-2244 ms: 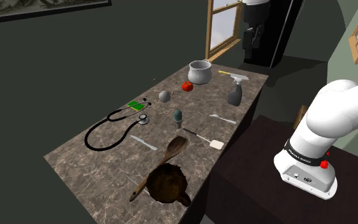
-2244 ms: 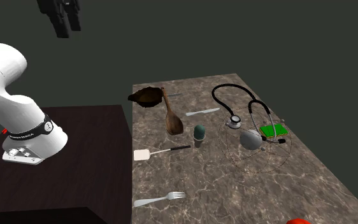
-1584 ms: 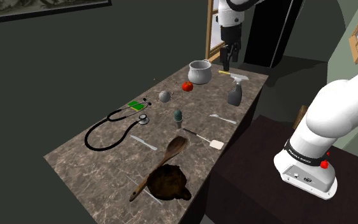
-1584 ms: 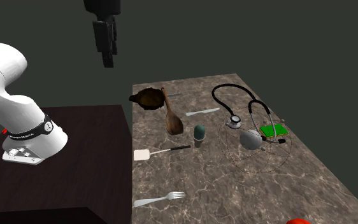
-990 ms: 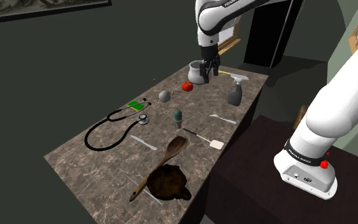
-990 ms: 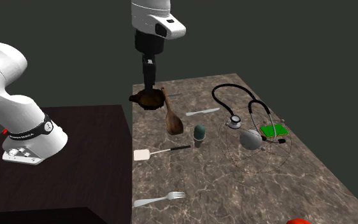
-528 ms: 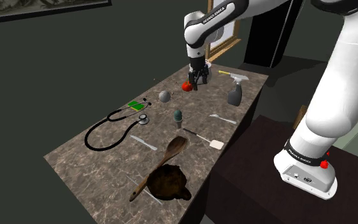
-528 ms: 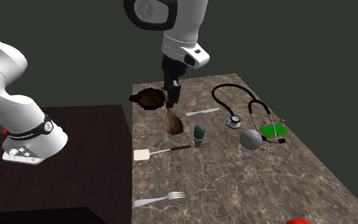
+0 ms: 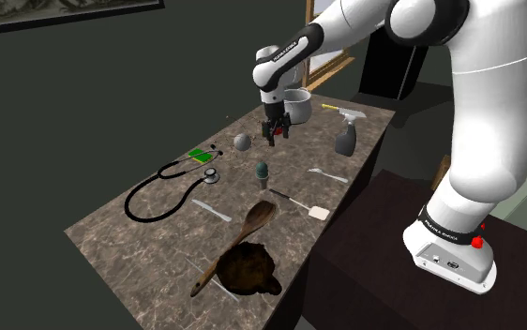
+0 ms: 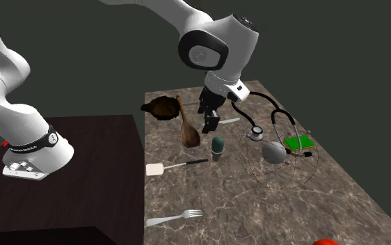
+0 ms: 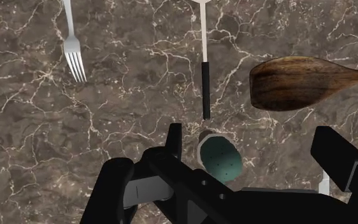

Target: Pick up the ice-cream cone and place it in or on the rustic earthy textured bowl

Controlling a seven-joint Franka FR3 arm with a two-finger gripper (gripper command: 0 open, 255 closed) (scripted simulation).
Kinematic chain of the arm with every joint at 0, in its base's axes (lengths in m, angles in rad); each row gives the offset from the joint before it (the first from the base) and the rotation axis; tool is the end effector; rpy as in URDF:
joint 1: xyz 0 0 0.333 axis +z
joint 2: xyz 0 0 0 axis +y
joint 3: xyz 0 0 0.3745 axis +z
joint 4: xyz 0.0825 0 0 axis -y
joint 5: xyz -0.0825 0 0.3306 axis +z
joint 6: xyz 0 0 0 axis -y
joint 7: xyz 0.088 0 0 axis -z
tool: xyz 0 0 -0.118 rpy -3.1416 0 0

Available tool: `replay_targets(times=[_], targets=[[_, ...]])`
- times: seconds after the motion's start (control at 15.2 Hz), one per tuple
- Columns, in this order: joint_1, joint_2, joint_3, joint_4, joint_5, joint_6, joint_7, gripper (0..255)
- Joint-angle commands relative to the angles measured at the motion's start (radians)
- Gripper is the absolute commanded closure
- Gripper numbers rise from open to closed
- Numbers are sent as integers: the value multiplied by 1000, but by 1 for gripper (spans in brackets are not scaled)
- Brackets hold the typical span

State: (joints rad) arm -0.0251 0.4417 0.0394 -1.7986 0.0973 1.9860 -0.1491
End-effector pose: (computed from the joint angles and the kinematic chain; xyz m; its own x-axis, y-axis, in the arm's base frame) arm 0.6007 0.0129 0.3600 0.9637 0.1232 -0.2368 0.0944 -0.9871 -0.1295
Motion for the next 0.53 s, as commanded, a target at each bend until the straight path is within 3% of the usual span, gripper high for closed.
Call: replay_targets(times=[0.0, 0.46], targets=[[-2, 87, 4, 79, 11, -4, -3, 0], [-6, 405, 20, 425, 41, -69, 1, 0]])
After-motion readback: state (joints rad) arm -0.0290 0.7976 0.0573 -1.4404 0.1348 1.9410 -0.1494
